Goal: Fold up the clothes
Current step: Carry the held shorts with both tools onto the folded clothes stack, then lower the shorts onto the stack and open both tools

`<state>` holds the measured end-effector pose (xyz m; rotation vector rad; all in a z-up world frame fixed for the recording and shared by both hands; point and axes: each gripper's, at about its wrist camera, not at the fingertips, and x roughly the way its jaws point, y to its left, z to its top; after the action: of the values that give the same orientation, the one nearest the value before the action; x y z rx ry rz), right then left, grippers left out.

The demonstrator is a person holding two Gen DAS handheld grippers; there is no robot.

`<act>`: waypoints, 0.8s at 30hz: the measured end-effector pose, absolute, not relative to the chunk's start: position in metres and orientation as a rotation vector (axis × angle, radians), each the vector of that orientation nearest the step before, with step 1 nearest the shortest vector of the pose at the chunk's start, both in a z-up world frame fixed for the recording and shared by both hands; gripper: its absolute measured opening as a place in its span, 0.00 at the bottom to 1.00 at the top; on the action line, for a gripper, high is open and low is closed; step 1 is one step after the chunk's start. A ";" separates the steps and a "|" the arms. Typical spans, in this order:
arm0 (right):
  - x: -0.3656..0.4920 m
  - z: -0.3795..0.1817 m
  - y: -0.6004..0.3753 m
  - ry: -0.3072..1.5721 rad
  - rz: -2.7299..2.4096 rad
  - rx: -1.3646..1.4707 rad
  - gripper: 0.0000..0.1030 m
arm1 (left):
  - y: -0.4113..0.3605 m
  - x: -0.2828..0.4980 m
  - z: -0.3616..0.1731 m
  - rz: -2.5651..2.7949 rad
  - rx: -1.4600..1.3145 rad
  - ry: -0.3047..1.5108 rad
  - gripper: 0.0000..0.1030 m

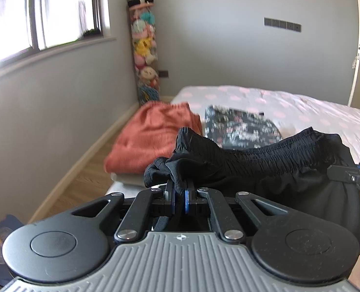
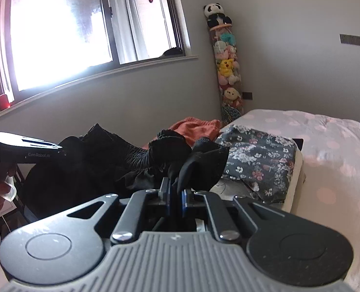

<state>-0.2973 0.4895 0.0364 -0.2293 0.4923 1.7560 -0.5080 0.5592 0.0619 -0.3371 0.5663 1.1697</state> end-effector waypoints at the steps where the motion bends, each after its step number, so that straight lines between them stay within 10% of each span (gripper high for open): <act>1: -0.295 0.031 0.496 0.516 1.749 -0.235 0.09 | 0.565 -0.511 0.055 1.163 -0.351 0.569 0.05; 13: -0.289 -0.022 0.530 0.656 1.695 -0.293 0.13 | 0.603 -0.546 -0.003 1.114 -0.510 0.529 0.21; 24: -0.261 0.002 0.505 0.709 1.625 -0.199 0.40 | 0.582 -0.566 0.036 1.205 -0.503 0.481 0.47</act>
<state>-0.2607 0.5052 0.0021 -0.1989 0.7086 1.6253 -0.5665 0.5820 0.0363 -0.5028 0.4806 1.2045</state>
